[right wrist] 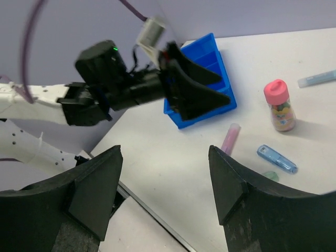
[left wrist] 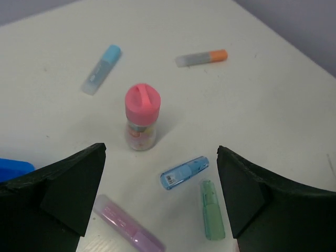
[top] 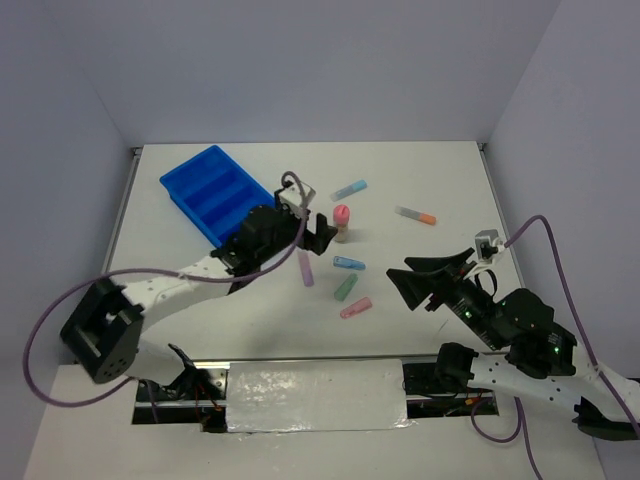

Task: Sort the stationery into containers
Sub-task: Place the pen in the storage box, then pick up the stationery from the center of the board.

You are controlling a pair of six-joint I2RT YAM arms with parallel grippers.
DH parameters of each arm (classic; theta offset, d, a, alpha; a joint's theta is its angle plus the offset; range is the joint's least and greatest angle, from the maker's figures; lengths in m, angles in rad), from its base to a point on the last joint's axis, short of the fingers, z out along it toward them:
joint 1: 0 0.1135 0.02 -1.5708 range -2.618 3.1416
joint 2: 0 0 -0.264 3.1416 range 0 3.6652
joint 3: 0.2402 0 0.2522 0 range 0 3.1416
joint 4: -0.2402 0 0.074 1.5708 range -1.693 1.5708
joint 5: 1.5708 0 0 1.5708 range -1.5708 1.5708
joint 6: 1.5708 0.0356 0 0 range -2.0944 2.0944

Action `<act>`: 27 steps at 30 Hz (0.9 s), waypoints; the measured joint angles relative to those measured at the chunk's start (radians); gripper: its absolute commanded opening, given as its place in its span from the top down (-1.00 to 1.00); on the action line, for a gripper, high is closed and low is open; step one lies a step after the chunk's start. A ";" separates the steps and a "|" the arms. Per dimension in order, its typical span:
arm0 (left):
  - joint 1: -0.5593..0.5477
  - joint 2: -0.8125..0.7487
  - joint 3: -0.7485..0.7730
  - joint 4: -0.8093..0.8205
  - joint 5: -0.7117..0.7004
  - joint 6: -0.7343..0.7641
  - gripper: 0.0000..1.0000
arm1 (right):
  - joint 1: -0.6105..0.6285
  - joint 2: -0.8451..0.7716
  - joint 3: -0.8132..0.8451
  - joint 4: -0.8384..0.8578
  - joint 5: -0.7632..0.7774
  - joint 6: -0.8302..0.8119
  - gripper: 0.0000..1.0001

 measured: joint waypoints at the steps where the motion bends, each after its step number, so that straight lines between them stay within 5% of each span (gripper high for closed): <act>1: -0.017 0.054 -0.005 0.051 -0.025 -0.009 -0.99 | 0.000 0.003 0.000 -0.010 0.006 0.003 -0.47; 10: -0.044 0.424 -0.014 0.365 -0.180 -0.058 -0.99 | 0.000 0.032 0.000 -0.061 0.017 0.005 -0.47; 21: -0.039 0.623 0.113 0.541 -0.190 -0.056 -0.88 | 0.000 0.015 0.000 -0.071 0.006 -0.016 -0.47; 27: -0.016 0.669 0.150 0.549 -0.183 -0.080 -0.09 | 0.000 0.020 0.013 -0.068 -0.029 -0.041 -0.47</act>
